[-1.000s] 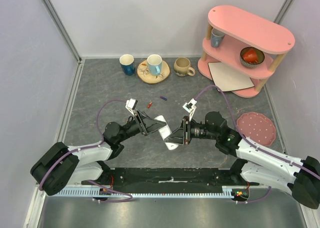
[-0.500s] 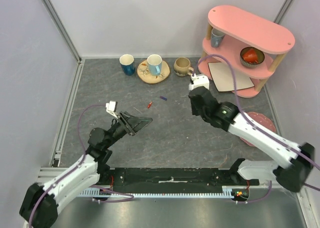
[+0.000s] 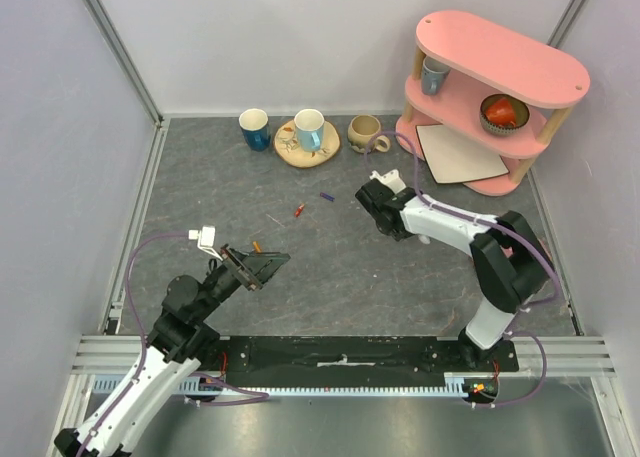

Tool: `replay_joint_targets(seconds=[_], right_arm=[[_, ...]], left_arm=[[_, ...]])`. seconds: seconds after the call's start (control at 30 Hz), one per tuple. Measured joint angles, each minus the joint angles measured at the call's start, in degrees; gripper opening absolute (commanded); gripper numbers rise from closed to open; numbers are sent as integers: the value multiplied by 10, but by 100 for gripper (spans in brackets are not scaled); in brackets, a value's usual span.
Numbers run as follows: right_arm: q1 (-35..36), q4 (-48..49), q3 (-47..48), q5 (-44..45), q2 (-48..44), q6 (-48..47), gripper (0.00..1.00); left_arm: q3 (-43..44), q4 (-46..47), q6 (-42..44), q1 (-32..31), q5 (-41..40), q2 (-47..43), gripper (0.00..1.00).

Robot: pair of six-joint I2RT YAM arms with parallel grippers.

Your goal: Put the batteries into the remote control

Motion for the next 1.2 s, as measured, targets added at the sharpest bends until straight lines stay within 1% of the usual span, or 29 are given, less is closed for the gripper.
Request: replay_joint_targets(seconds=[0.13,0.33,0.4,0.43,0.5,0.53,0.63,1.0,1.2], right_arm=[[-1,13,-1,-12,59,-1,0],[-12,35,-1,-28,102,-5,0],[-17,45,-1,-28,106,-5,6],[-18,48,-1,-30,106,-5,13],[-20,55,-1,-36,107,-5,21],[-20,60,-1,-40,107,-5,27],[-21,70,-2,-52,107,-6,34],[-22,81,-9,-103,88,-14,54],[-20,84,-10,-129,77,-11,56]], left_arm=[[1,-54,11,0,-9,-18,83],[1,-97,12,0,-12,-37,83],[0,-100,11,0,-12,-40,83],[0,-100,11,0,-12,-41,83],[0,-100,11,0,-11,-41,83],[0,-100,12,0,-11,-41,83],[0,-100,12,0,-10,-37,83],[-5,-100,11,0,-10,-29,83],[-10,-100,11,0,-9,-27,83]])
